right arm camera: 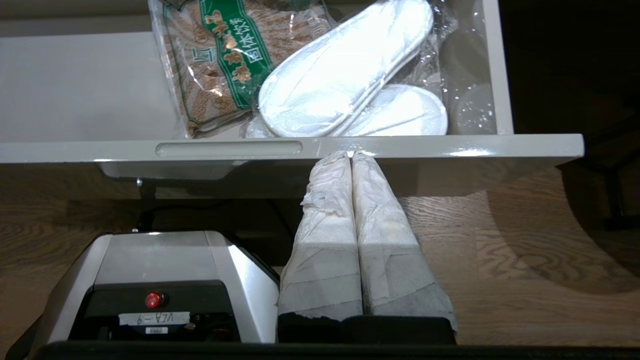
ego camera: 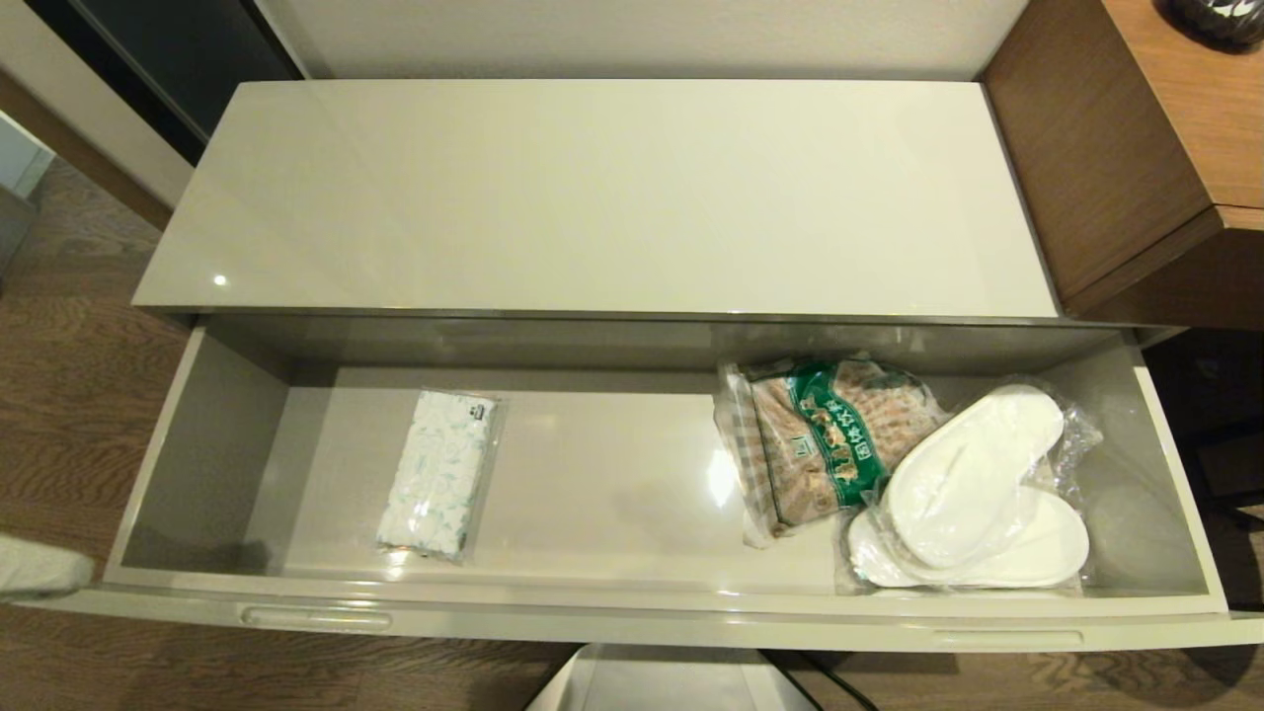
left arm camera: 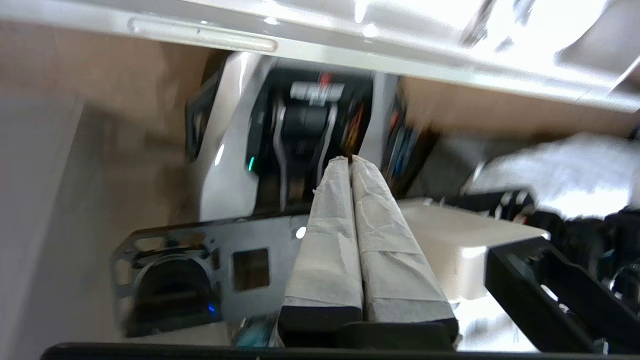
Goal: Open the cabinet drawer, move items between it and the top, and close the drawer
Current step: Take out the tissue from the drawer
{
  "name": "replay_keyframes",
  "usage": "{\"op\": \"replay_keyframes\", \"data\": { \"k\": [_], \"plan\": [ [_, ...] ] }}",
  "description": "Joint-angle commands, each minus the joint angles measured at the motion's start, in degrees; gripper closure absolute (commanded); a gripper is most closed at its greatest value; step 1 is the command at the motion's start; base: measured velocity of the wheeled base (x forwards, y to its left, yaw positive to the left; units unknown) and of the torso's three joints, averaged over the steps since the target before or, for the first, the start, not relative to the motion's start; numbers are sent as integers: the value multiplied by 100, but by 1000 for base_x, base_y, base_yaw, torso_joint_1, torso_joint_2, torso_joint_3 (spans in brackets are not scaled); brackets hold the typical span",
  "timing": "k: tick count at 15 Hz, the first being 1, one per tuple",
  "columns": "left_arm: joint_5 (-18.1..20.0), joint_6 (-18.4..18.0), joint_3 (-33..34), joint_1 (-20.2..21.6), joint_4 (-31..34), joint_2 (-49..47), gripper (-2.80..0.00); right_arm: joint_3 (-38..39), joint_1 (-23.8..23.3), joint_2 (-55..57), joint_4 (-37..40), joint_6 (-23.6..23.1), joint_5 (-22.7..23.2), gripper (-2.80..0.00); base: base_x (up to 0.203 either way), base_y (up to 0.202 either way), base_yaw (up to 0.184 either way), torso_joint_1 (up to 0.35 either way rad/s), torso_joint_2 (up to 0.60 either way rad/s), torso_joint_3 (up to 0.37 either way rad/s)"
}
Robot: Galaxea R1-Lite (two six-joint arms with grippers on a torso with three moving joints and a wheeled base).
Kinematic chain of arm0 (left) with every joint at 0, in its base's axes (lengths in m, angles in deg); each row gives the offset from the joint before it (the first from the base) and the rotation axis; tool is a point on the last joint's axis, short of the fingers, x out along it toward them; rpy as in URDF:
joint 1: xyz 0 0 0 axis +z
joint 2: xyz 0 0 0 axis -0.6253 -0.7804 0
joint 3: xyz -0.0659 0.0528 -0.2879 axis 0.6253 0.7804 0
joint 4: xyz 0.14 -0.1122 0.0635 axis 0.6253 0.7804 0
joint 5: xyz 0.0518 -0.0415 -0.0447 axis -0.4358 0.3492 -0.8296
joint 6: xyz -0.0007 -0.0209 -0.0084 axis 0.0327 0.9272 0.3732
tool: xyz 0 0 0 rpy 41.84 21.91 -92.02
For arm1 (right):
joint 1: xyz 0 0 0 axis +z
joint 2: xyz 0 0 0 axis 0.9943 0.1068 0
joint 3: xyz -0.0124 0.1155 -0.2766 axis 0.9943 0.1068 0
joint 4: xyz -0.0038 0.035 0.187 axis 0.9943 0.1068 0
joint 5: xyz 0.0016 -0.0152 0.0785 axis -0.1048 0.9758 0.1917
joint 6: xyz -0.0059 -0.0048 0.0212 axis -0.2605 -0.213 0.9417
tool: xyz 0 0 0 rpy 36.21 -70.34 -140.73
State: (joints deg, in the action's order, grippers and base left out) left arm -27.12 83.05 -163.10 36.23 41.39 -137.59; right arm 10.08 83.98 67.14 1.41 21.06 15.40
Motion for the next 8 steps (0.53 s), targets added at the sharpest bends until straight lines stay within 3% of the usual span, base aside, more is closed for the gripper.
{"op": "replay_keyframes", "data": {
  "k": [1,4,8],
  "plan": [
    [-144,314,556,15,-226,1570,0,18,7,-89,-2,2,0,0,0,0,0,0,0,0],
    [-383,490,983,24,-521,1541,0,18,7,-81,-2,2,0,0,0,0,0,0,0,0],
    [-394,625,1243,26,-827,1188,0,18,-1,-81,-2,2,0,0,0,0,0,0,0,0]
  ]
}}
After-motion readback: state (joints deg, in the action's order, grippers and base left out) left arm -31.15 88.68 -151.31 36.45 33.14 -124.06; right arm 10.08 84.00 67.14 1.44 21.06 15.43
